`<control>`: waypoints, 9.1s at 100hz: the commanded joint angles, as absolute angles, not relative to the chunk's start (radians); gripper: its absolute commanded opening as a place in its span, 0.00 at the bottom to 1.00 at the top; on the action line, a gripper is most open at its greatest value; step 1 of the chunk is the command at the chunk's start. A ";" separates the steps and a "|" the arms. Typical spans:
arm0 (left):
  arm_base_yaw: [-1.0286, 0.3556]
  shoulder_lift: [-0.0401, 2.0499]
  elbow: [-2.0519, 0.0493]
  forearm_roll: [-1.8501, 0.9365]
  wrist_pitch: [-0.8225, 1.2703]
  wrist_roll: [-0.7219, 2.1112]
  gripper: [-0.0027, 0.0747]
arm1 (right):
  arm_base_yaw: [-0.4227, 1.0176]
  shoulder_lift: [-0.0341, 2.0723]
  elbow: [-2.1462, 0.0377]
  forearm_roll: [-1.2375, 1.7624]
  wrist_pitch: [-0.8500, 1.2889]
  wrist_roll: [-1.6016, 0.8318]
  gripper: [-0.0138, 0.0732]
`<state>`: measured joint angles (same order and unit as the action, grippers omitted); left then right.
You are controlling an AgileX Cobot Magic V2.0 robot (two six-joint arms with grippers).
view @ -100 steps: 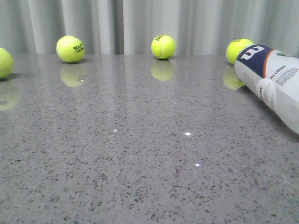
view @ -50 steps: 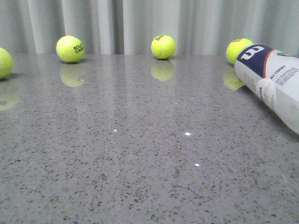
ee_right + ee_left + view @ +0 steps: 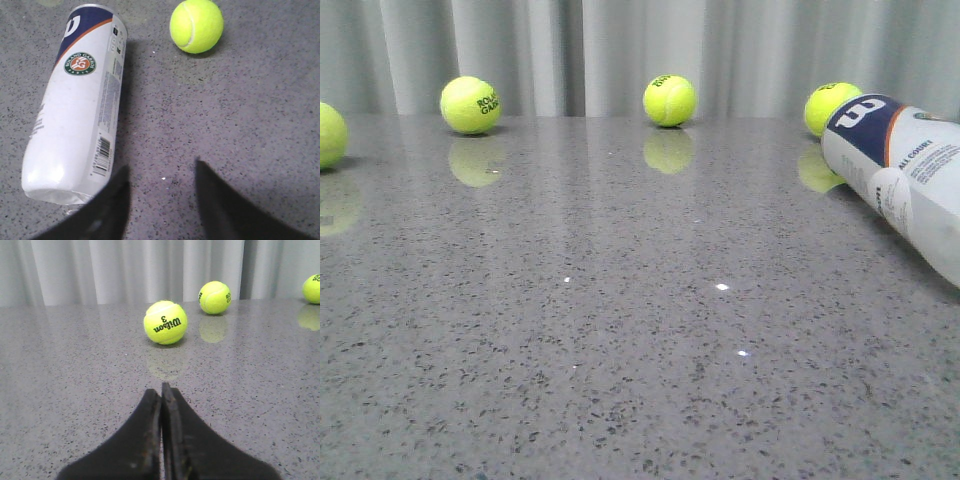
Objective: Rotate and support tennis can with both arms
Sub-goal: 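Move the right gripper down over the lying white Wilson can, then grasp the can with the right gripper and lift it toward the center, then lower the can onto the table and roll it with the right gripper, then open the right gripper and withdraw it from the can, then reach the left gripper to the can's metal end and grasp it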
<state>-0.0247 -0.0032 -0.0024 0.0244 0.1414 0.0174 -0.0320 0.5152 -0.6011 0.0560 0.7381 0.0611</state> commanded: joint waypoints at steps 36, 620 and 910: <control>-0.030 -0.044 0.044 0.014 0.059 0.009 0.01 | 0.047 0.810 -0.873 0.129 0.765 0.054 0.88; -0.030 -0.044 0.044 0.014 0.059 0.009 0.01 | 0.108 0.629 -0.501 0.063 0.242 0.153 0.08; -0.117 1.339 -0.914 -1.196 0.978 0.570 0.74 | 0.108 0.200 -0.369 0.063 0.296 0.152 0.08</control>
